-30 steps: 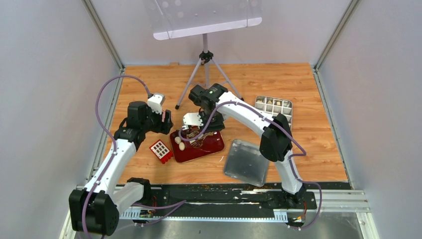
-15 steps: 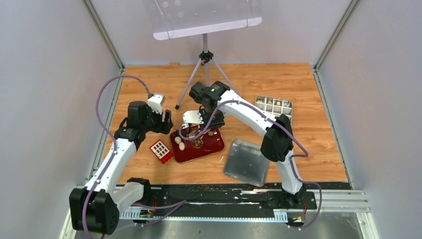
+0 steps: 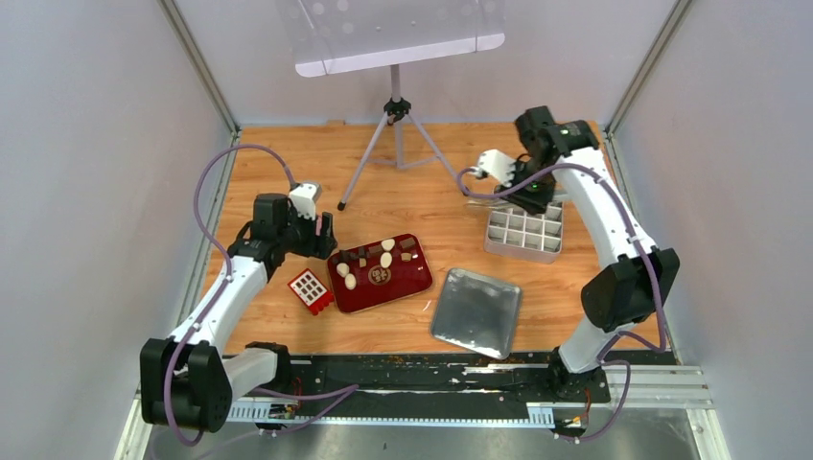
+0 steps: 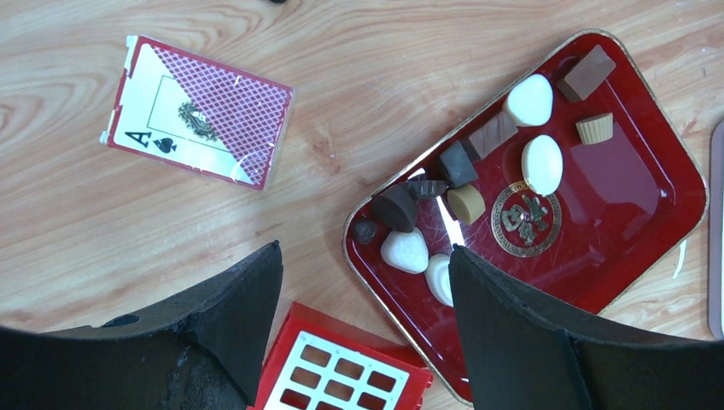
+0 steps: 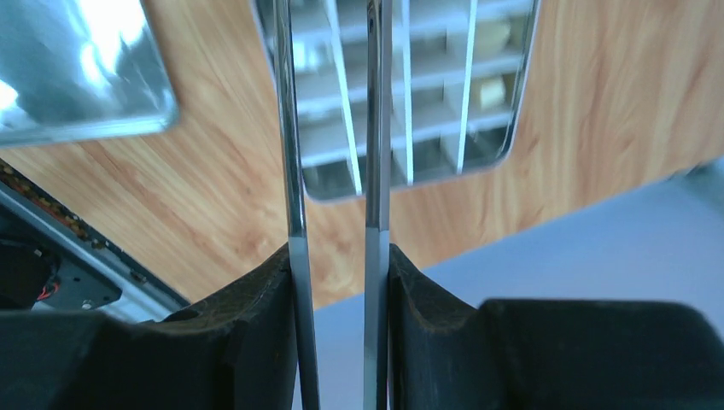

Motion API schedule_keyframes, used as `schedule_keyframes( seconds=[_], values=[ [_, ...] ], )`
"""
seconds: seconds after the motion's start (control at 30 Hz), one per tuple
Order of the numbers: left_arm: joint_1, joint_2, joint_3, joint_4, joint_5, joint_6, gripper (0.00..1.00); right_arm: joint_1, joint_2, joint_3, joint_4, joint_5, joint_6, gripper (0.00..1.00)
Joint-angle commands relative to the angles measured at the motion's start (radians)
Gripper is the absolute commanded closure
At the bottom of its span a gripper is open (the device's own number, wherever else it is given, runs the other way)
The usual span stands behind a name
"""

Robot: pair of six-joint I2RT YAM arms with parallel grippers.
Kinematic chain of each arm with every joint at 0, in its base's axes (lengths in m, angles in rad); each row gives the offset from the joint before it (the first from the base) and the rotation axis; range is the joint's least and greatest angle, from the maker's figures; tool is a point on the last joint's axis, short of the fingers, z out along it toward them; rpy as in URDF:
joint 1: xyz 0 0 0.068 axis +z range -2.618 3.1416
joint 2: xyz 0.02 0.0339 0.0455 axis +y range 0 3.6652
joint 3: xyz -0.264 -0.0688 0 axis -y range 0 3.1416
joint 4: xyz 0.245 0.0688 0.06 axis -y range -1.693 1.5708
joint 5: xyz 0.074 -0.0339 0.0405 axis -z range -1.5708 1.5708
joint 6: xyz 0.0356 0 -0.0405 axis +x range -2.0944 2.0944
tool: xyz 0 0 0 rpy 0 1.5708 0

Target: Pack the chocolate

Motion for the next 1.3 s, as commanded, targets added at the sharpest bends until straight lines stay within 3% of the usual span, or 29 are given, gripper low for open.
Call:
schedule_keyframes(
  seconds=[0.0,0.13,0.33,0.63,0.93,1.07,1.27],
  values=[
    [0.006,0.022,0.044,0.025,0.017,-0.011,0.21,-0.178,-0.02,-0.029,-0.015,0.088,-0.007,0.8],
    [0.006,0.043,0.055,0.03,0.031,-0.026,0.21,-0.316,0.013,-0.005,0.013,0.183,0.006,0.79],
    [0.007,0.061,0.073,0.026,0.034,-0.029,0.21,-0.41,0.108,0.081,0.011,0.255,0.053,0.79],
    [0.007,0.055,0.08,0.013,0.033,-0.025,0.21,-0.423,0.21,0.164,-0.001,0.286,0.097,0.75],
    [0.006,0.056,0.082,0.016,0.03,-0.023,0.21,-0.425,0.241,0.189,-0.002,0.31,0.104,0.6],
    [0.006,0.06,0.079,0.021,0.031,-0.025,0.21,-0.426,0.24,0.213,-0.013,0.312,0.107,0.59],
    [0.007,0.06,0.079,0.022,0.027,-0.02,0.21,-0.379,0.226,0.28,-0.069,0.272,0.115,0.67]
  ],
)
